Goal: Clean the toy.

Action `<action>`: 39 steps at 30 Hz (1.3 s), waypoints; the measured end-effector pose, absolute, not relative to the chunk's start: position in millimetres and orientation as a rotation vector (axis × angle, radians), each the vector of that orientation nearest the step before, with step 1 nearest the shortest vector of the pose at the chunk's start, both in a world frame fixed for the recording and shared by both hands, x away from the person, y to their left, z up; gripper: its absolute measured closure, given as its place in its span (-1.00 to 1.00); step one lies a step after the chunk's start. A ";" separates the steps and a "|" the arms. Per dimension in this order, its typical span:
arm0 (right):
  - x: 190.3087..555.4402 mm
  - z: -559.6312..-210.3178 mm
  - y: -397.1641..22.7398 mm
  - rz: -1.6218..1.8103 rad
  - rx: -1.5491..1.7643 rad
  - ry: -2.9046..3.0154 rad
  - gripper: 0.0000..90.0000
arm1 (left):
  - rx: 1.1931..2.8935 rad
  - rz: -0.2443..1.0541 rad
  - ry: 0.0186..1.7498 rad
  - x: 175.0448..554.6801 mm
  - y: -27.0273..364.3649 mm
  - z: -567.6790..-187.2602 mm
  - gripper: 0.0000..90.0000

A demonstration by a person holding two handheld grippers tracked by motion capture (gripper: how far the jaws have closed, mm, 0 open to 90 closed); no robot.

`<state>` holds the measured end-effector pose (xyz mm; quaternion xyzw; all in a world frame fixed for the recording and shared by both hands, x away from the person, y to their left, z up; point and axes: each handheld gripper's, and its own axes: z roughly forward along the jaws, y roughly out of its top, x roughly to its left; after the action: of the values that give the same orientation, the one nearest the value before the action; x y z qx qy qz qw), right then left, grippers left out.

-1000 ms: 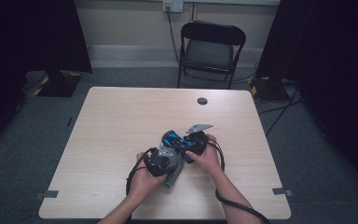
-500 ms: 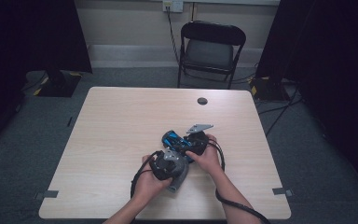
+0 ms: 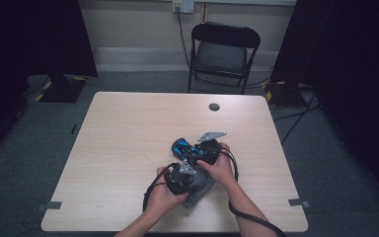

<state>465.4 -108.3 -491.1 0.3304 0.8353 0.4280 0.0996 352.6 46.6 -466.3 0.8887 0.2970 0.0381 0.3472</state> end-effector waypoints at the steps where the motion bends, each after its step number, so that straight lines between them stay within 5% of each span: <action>1: 465.5 -491.1 -108.3 1.265 0.976 2.470 -0.22 | 2.307 0.098 0.765 351.9 45.4 -466.0 0.67; 26: 463.8 -483.5 -115.0 1.253 0.940 2.482 -0.40 | 2.279 0.102 0.733 347.6 41.3 -457.9 0.66; 39: 457.4 -462.3 -173.5 1.267 1.000 2.408 -0.40 | 2.243 0.108 0.699 350.0 17.9 -453.2 0.65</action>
<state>457.4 -173.5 -462.3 0.3425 0.8245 0.4339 0.1211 350.0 17.9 -453.2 0.8804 0.2745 0.0423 0.3845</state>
